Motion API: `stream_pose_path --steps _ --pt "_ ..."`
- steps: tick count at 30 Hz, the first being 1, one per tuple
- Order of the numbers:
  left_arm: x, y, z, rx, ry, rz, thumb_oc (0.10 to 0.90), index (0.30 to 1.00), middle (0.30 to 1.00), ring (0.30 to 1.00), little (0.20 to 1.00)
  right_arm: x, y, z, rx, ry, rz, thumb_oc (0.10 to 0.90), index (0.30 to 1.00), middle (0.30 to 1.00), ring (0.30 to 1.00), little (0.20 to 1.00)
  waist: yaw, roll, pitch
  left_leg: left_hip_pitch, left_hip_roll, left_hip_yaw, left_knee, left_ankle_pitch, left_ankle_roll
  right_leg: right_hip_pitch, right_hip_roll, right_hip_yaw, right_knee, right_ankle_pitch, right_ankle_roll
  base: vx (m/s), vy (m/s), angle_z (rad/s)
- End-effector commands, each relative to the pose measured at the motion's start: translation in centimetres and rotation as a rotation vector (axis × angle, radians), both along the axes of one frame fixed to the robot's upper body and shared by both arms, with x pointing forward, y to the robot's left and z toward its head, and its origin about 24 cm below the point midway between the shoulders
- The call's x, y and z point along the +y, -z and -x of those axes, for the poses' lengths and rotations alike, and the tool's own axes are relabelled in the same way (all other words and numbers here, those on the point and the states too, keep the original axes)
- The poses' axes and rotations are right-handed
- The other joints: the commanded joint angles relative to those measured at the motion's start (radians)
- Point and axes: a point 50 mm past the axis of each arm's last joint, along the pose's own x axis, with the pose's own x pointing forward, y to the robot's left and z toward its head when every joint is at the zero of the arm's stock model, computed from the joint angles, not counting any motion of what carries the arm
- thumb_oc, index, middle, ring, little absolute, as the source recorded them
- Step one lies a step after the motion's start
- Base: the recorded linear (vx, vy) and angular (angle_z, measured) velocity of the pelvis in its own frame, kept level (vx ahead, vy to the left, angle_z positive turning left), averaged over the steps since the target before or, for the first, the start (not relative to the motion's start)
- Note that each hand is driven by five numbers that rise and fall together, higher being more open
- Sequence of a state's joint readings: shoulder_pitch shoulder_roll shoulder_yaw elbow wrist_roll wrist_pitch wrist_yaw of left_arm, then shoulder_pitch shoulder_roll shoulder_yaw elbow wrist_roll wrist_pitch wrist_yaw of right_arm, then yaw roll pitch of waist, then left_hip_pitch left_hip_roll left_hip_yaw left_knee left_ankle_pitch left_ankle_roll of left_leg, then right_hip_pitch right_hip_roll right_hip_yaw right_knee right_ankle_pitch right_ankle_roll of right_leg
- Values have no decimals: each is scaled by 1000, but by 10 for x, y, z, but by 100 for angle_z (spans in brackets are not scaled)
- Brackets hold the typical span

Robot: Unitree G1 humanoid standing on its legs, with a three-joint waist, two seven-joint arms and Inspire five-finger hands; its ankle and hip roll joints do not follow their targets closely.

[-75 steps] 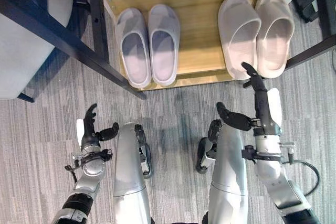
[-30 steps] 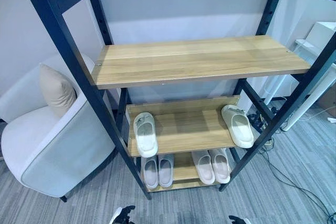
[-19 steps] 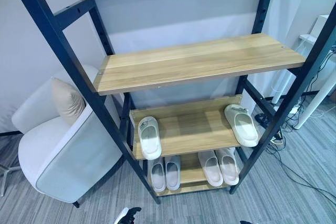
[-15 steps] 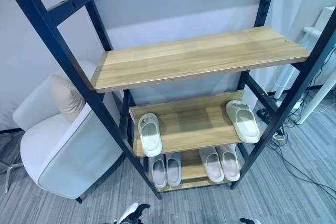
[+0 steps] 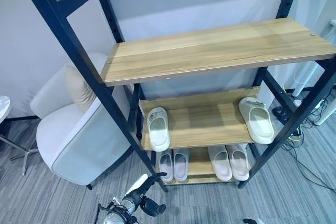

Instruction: Arrange the slippers neatly on the shoe rack.

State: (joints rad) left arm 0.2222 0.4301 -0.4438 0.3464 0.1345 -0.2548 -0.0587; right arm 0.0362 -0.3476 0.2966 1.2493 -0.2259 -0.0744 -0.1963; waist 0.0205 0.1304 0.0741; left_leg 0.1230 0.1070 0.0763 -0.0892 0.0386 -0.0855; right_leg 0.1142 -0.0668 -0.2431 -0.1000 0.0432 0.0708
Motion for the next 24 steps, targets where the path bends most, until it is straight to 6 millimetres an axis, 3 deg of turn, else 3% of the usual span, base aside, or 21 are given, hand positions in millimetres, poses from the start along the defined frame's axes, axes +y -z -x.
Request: stream_pose_path --steps 1,6,17,24 --pt "1 -44 -24 -173 78 108 800 900 900 900 900 7 -2 -23 -26 -80 8 800 900 900 900 900 9 -79 -22 -18 -32 -14 2 -61 -1 6 -62 9 13 -81 87 0 0 0" --pt "-6 -56 -26 -186 96 204 800 900 900 900 900 8 -2 -23 -21 -105 16 800 900 900 900 900 5 -79 -25 -15 -29 -15 2 -62 -2 10 -59 7 13 -81 86 0 -8 0" --pt "-44 -76 -47 -220 219 304 800 900 900 900 900 16 4 -9 17 -76 -12 800 900 900 900 900 -26 -68 -24 -10 -32 -2 2 -68 3 5 -65 19 13 -77 89 -2 -11 0" --pt "-92 -112 -69 -343 377 410 800 900 900 900 900 18 8 7 78 -60 -16 800 900 900 900 900 -65 -54 -22 -4 -35 15 2 -75 5 1 -66 33 13 -78 88 8 -15 -7"
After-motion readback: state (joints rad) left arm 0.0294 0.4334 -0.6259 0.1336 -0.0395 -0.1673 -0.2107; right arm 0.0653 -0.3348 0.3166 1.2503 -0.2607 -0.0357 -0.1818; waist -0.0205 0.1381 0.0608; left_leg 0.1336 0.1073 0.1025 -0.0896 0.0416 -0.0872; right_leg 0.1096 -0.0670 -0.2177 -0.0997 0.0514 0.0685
